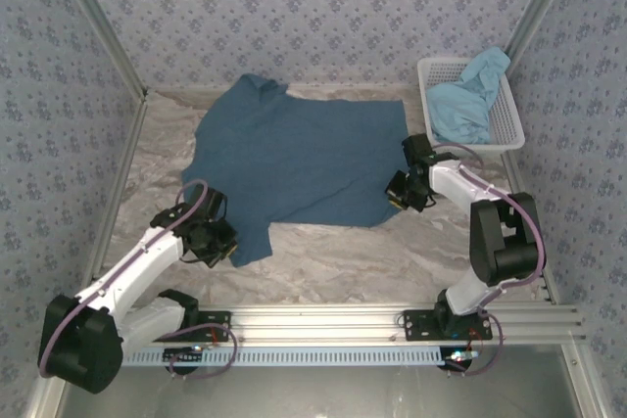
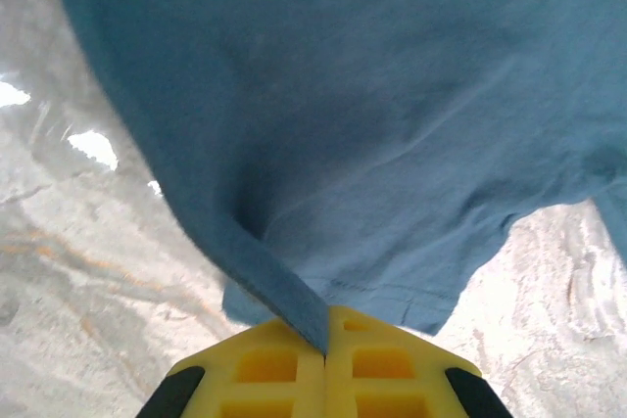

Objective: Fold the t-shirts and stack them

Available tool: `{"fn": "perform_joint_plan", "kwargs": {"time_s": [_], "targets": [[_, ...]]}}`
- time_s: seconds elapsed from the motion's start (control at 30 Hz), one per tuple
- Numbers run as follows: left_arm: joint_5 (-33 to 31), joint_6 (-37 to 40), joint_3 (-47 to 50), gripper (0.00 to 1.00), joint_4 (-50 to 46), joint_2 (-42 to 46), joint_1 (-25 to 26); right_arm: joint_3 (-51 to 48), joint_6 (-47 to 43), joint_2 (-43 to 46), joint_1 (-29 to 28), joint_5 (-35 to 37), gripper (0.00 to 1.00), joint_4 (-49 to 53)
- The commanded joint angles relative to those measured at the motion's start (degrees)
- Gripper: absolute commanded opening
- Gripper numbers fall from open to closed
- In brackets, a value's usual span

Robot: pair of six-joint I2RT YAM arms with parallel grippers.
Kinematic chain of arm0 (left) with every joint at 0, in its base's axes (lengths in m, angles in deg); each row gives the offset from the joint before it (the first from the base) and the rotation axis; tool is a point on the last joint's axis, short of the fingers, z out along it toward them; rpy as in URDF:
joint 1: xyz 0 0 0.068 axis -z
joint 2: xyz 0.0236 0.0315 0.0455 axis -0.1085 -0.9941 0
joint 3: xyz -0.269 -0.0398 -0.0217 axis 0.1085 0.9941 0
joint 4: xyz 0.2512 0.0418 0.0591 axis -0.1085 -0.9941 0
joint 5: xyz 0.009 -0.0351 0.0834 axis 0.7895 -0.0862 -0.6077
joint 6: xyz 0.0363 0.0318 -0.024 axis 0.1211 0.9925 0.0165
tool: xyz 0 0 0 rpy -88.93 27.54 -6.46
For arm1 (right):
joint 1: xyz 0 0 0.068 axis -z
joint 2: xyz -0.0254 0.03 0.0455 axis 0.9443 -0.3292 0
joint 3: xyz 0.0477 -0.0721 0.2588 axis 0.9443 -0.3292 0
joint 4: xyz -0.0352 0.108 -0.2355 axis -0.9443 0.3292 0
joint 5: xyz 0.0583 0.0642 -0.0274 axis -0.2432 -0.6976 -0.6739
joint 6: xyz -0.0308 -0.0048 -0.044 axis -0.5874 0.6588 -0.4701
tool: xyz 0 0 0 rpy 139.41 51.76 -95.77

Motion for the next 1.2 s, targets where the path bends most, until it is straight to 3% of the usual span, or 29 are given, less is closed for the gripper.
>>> {"fn": "perform_joint_plan", "kwargs": {"time_s": [0.0,0.2,0.4,0.67,0.8,0.97,1.07,1.17], "targets": [[0.5,-3.7,1.3,0.00,-5.3,2.1,0.9,-1.5,-1.5,4.5,-0.3,6.7,0.00,8.8],[2.4,-5.8,3.7,0.00,-4.8,0.8,2.7,-6.6,-0.9,10.1,0.2,10.4,0.00,13.5],[-1.2,-9.3,2.1,0.00,-13.3,2.1,6.4,-10.2,-0.9,12.4,0.8,10.2,0.00,14.9],[6.4,-15.2,7.3,0.00,-14.3,6.6,8.7,-11.4,-0.7,12.6,2.3,13.0,0.00,17.7],[6.5,-15.2,6.1,0.00,-18.7,7.1,11.2,-11.0,-1.0,12.5,4.7,13.5,0.00,18.2],[8.6,-17.7,8.0,0.00,-13.5,5.5,16.6,-9.5,-2.0,11.6,8.3,14.3,0.00,18.4],[8.0,-17.8,8.5,0.00,-7.1,4.0,17.0,-8.9,-2.2,9.7,9.7,13.7,0.00,17.5],[4.7,-16.7,4.5,0.00,-7.9,3.0,17.0,-8.2,-1.6,8.8,10.2,13.3,0.02,17.7]]}}
